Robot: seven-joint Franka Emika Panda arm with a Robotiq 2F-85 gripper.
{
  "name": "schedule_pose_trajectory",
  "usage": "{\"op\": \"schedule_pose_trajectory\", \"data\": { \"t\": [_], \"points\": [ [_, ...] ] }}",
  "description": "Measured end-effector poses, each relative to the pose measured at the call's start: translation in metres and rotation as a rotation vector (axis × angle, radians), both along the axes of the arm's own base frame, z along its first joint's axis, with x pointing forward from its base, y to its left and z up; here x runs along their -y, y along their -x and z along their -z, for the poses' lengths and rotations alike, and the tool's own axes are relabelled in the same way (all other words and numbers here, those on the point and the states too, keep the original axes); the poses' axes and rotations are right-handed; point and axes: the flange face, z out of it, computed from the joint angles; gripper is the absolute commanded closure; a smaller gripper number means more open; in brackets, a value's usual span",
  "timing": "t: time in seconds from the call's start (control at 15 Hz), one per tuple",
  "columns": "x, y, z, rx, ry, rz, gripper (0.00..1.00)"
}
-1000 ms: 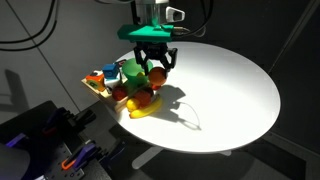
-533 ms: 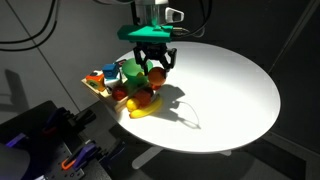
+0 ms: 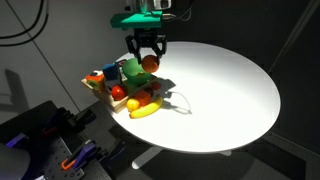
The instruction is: Put the orange in the box
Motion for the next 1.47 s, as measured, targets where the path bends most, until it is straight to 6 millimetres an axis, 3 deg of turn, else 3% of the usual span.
{"op": "schedule_pose_trajectory", "data": {
  "t": [0.33,0.73,1.47],
  "points": [
    [-0.062,0.001,-0.018,-0.006,0.0,-0.103,0.5],
    [-0.122,0.015,-0.025,-0.093,0.005,-0.222,0.5],
    [-0.186,0.03,-0.023,-0.153,-0.018,-0.442,0.5]
  ]
}}
